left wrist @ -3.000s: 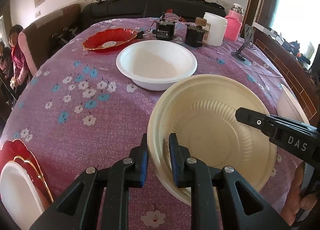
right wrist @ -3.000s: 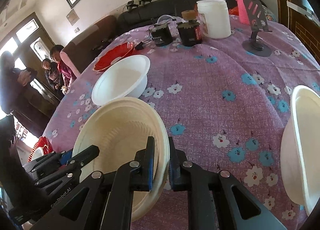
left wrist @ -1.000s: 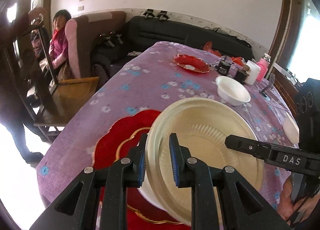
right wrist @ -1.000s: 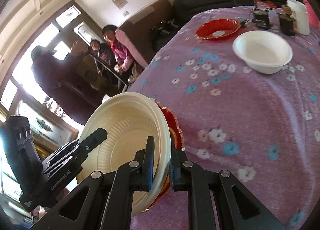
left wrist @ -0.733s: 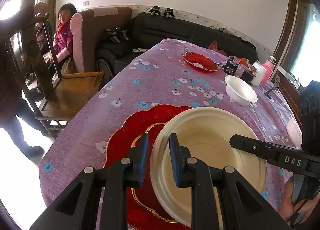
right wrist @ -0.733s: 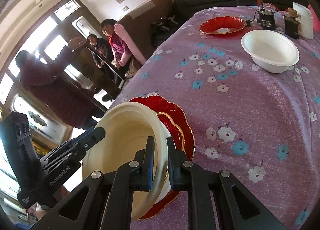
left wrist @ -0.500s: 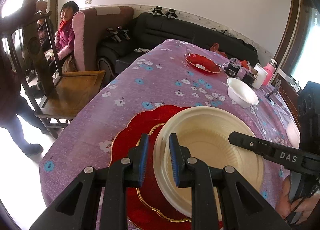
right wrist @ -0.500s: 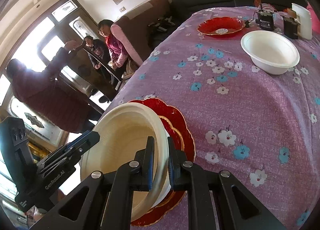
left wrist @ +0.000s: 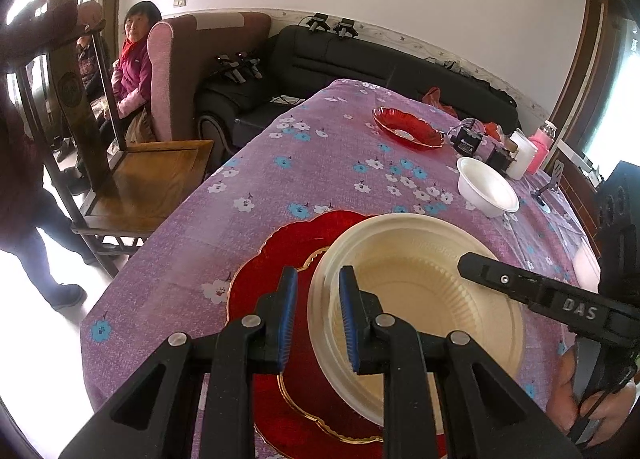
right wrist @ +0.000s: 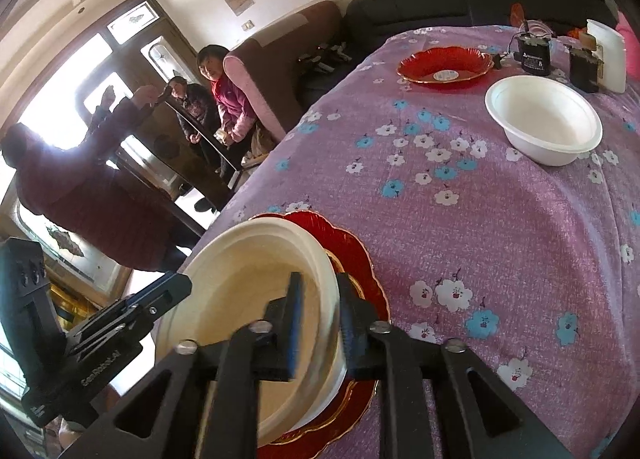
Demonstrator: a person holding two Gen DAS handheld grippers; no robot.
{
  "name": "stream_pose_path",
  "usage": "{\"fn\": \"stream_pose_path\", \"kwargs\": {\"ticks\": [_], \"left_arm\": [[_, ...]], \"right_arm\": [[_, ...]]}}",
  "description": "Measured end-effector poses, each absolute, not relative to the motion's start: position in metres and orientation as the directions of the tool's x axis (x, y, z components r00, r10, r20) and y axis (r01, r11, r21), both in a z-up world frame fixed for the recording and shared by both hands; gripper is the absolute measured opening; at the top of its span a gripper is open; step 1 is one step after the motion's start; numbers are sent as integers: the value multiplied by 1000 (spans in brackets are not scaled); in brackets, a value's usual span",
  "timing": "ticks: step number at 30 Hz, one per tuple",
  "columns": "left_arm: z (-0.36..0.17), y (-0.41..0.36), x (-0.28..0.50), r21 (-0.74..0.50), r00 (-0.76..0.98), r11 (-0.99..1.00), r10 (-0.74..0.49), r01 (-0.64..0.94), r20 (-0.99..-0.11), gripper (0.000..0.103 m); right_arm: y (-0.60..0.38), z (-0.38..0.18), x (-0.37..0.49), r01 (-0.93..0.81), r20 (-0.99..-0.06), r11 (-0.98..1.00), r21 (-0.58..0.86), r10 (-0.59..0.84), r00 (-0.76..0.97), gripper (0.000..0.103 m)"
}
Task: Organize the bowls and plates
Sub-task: 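Lower the cream plate onto the white plate and open the right gripper, then move the right gripper to the white bowl and grasp its rim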
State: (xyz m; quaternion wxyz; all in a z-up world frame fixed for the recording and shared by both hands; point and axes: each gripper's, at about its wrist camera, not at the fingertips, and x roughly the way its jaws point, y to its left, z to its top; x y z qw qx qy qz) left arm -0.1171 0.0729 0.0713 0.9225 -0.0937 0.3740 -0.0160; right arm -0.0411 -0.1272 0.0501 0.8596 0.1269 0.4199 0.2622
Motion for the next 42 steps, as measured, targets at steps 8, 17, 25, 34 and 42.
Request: {"fn": "stream_pose_path", "kwargs": {"ticks": [8, 17, 25, 34, 42], "left_arm": [[76, 74, -118, -180, 727, 983, -93, -43, -680, 21], [82, 71, -119, -177, 738, 983, -79, -56, -670, 22], [100, 64, -125, -185, 757, 982, -96, -34, -647, 23], [120, -47, -127, -160, 720, 954, -296, 253, -627, 36], [58, -173, -111, -117, 532, 875, -387, 471, -753, 36]], "right_arm": [[-148, 61, -45, -332, -614, 809, 484, 585, 530, 41], [-183, 61, -44, -270, -597, 803, 532, 582, 553, 43], [-211, 55, -43, -220, -581, 790, 572, 580, 571, 44], [-271, 49, -53, -109, -556, 776, 622, 536, 635, 44], [-370, 51, -85, 50, -533, 760, 648, 405, 743, 43]]}}
